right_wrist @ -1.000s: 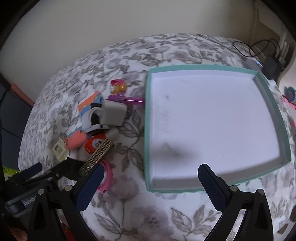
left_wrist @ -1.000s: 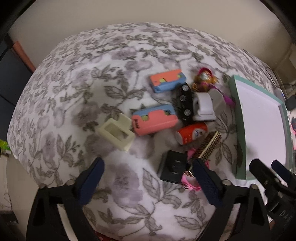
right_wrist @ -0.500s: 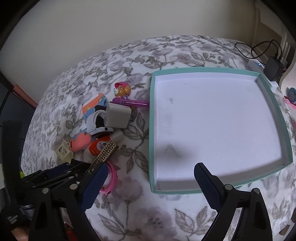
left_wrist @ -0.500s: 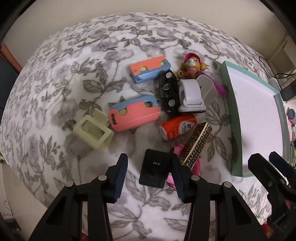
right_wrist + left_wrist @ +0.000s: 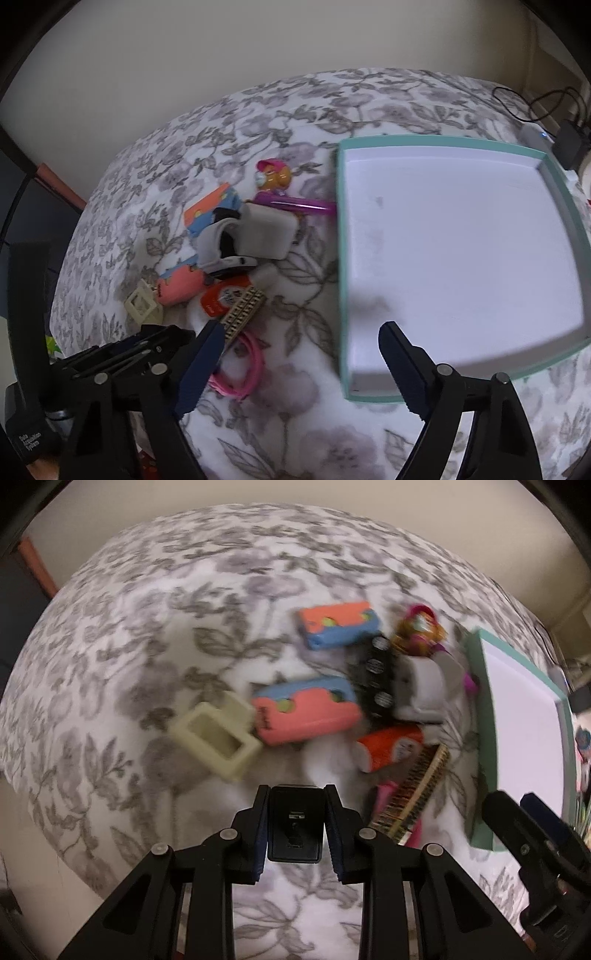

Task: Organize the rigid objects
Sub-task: 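Lower the left tool onto the black charger plug while the right tool lowers onto the gold patterned bar, then close the left tool on the charger while the right tool closes on the gold bar, lifting both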

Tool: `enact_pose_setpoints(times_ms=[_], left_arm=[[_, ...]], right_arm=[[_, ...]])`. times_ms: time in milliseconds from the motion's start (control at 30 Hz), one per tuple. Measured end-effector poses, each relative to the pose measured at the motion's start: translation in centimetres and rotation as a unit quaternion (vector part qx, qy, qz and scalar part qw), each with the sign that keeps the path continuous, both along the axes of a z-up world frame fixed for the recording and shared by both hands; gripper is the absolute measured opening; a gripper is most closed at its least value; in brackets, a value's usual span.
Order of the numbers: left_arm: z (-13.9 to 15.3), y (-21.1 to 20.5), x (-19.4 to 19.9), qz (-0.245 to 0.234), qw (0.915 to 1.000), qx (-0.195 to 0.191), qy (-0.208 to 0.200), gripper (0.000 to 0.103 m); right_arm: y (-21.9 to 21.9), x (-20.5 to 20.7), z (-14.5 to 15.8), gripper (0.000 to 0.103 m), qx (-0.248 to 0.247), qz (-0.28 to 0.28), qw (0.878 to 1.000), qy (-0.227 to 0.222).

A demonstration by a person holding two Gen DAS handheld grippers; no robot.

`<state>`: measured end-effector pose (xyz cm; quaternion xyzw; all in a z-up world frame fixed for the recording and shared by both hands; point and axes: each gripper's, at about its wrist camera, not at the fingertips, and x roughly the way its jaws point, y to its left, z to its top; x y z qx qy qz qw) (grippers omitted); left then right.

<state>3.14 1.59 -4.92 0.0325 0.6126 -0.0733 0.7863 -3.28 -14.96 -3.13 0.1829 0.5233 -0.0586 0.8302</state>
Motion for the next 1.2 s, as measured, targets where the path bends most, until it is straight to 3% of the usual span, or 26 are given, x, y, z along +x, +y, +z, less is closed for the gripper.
enact_pose_setpoints(times_ms=[233, 400, 567, 700, 867, 1200], left_arm=[[0.7, 2.8, 0.5, 0.045, 0.9989, -0.005, -0.015, 0.029], [0.1, 2.9, 1.0, 0.051, 0.9986, -0.007, -0.009, 0.029], [-0.2, 3.1, 0.7, 0.05, 0.9987, -0.008, -0.005, 0.029], [-0.3, 3.2, 0.6, 0.049, 0.9988, -0.005, -0.001, 0.029], [-0.6, 3.0, 0.6, 0.045, 0.999, -0.001, 0.002, 0.029], [-0.7, 2.7, 0.5, 0.038, 0.9993, 0.009, 0.001, 0.029]], right_arm=[[2.6, 1.2, -0.6, 0.08, -0.002, 0.036, 0.999, 0.0], [3.9, 2.1, -1.7, 0.072, 0.003, 0.049, 0.999, 0.012], [4.8, 2.8, -2.4, 0.046, -0.002, 0.058, 0.998, 0.019], [5.3, 3.0, -2.8, 0.038, -0.001, 0.064, 0.998, 0.022], [5.2, 2.7, -2.6, 0.02, 0.008, 0.065, 0.997, 0.032], [6.0, 2.9, -3.6, 0.019, -0.011, 0.089, 0.995, 0.046]])
